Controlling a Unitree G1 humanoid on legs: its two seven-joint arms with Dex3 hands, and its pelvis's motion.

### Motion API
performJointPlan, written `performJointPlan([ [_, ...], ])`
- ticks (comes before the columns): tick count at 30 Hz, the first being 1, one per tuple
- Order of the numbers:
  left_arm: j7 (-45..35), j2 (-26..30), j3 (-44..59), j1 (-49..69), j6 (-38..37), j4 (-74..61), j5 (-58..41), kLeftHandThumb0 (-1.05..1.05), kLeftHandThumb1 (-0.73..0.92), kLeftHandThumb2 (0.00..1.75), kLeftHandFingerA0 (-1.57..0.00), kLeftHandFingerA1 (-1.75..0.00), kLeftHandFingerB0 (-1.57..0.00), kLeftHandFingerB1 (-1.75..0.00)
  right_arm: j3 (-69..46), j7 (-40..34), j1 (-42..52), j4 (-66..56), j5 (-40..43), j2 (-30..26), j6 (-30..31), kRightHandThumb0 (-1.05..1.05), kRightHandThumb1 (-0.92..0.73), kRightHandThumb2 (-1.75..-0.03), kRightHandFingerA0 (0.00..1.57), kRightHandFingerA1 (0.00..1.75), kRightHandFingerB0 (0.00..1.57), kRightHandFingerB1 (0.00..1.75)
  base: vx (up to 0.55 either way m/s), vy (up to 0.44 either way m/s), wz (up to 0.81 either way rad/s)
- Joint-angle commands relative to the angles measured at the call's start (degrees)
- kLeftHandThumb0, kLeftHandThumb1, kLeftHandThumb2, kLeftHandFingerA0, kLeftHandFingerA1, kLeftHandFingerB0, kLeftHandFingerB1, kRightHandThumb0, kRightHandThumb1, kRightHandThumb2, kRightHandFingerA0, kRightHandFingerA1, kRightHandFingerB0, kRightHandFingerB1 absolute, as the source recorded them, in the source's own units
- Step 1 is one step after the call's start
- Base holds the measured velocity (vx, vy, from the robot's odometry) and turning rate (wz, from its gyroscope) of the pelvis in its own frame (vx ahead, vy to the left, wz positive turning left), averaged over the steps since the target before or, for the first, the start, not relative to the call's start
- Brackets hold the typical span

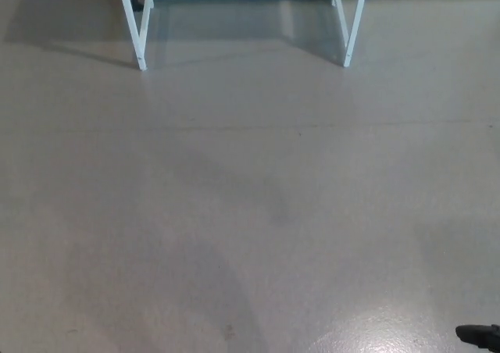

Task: The robot walk towards a table in front and uses its left hand to pick up the pot from the base and places it on the table

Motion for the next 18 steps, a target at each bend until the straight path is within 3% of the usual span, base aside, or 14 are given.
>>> performJointPlan([
  [1, -3.54, 1.30, 0.77, -0.03, -3.01, 1.59, -2.32, -0.01, 0.49, 0.90, -0.36, -0.55, -0.20, -0.48, -0.92, 0.72, 0.02, 1.43, 1.61, -1.04, -3.38, -0.32, -0.47, -0.65, 0.76, 0.55, 0.52, 0.48, 0.00, 0.000, 0.00],
  [2, -3.62, 1.43, 0.77, 0.06, -3.31, 1.62, -2.33, -0.02, 0.69, 0.59, -0.48, -0.39, -0.34, -0.33, -0.36, 0.08, 0.19, 1.48, 0.87, -1.05, -3.68, -0.33, -0.47, -0.66, 0.77, 0.55, 0.52, 0.48, 0.00, 0.000, 0.00],
  [6, -3.27, 1.69, 0.17, -0.07, -3.92, 2.14, -1.83, -0.03, 0.67, 0.59, -0.47, -0.38, -0.34, -0.33, -0.27, 0.29, -0.08, 2.23, 0.84, -1.19, -3.92, -0.34, -0.47, -0.66, 0.74, 0.54, 0.51, 0.47, 0.00, 0.000, 0.00],
  [7, -3.43, 1.75, -0.01, -0.03, -4.15, 2.19, -1.76, -0.02, 0.49, 0.89, -0.35, -0.55, -0.20, -0.48, -0.13, 0.22, -0.23, 2.49, 0.69, -1.29, -3.68, -0.34, -0.47, -0.67, 0.74, 0.54, 0.51, 0.47, 0.00, 0.000, 0.00],
  [8, -3.57, 1.78, -0.07, 0.00, -4.22, 2.23, -1.83, -0.03, 0.50, 0.90, -0.35, -0.55, -0.19, -0.47, -0.04, 0.17, -0.28, 2.56, 0.62, -1.33, -3.60, -0.35, -0.47, -0.67, 0.74, 0.55, 0.51, 0.47, 0.00, 0.000, 0.00],
  [10, -3.67, 1.72, -0.11, 0.06, -4.20, 2.34, -2.04, -0.02, 0.50, 0.90, -0.35, -0.55, -0.19, -0.47, 0.05, 0.31, -0.06, 2.41, 0.68, -1.47, -3.60, -0.36, -0.47, -0.68, 0.73, 0.55, 0.51, 0.47, 0.00, 0.000, 0.00],
  [11, -3.32, 1.62, 0.01, 0.00, -4.17, 2.39, -2.15, -0.01, 0.68, 0.59, -0.47, -0.38, -0.34, -0.33, 0.46, -0.32, -0.06, 2.41, 0.19, -1.53, -3.56, -0.36, -0.47, -0.67, 0.74, 0.55, 0.51, 0.47, 0.00, 0.000, 0.00],
  [12, -3.38, 1.63, 0.05, -0.06, -4.07, 2.48, -2.25, -0.02, 0.68, 0.59, -0.47, -0.38, -0.33, -0.33, 0.47, -0.41, -0.12, 2.51, 0.20, -1.52, -3.56, -0.36, -0.47, -0.68, 0.76, 0.55, 0.52, 0.48, 0.00, 0.000, 0.00],
  [13, -3.72, 1.66, 0.21, -0.04, -4.13, 2.61, -2.50, 0.00, 0.49, 0.89, -0.35, -0.55, -0.20, -0.48, 0.29, -0.20, -0.03, 2.55, 0.51, -1.41, -3.79, -0.34, -0.47, -0.67, 0.76, 0.55, 0.52, 0.48, 0.00, 0.000, 0.00],
  [16, -4.19, 1.77, 0.06, 0.25, -4.45, 2.75, -2.56, -0.01, 0.50, 0.90, -0.35, -0.55, -0.20, -0.47, 0.28, -0.03, 0.18, 2.69, 0.69, -1.32, -3.89, -0.33, -0.47, -0.66, 0.72, 0.54, 0.50, 0.47, 0.00, 0.000, 0.00],
  [17, -4.01, 1.65, -0.03, 0.52, -4.50, 2.40, -2.54, -0.04, 0.70, 0.60, -0.47, -0.38, -0.34, -0.33, 0.43, -0.32, 0.03, 3.03, 0.46, -1.37, -3.76, -0.34, -0.47, -0.66, 0.73, 0.54, 0.51, 0.47, -0.01, 0.004, -0.09],
  [18, -4.12, 1.69, -0.04, 0.63, -4.50, 2.34, -2.62, -0.04, 0.70, 0.60, -0.46, -0.39, -0.33, -0.33, 0.50, -0.38, 0.00, 3.14, 0.41, -1.34, -3.80, -0.34, -0.47, -0.66, 0.72, 0.54, 0.52, 0.47, -0.01, 0.007, 0.08],
])
